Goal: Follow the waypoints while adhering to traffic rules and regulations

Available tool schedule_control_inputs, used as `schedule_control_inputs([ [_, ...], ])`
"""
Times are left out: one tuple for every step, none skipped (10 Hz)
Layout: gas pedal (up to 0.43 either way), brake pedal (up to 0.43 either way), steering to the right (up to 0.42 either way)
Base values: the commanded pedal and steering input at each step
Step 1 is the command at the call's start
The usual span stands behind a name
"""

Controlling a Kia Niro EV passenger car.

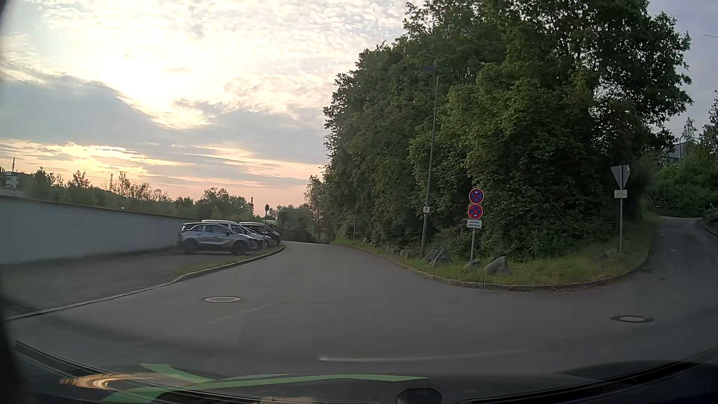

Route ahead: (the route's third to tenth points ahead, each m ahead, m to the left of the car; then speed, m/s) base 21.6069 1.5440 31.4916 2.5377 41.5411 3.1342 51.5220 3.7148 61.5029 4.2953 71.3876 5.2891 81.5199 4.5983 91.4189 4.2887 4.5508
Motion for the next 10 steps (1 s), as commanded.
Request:
schedule_control_inputs([
  [0.098,0.0,-0.051],
  [0.098,0.0,-0.048],
  [0.098,0.0,-0.045],
  [0.098,0.0,-0.043],
  [0.098,0.0,-0.036],
  [0.098,0.0,-0.028],
  [0.098,0.0,-0.026],
  [0.098,0.0,-0.025],
  [0.098,0.0,-0.025],
  [0.098,0.0,-0.025],
])
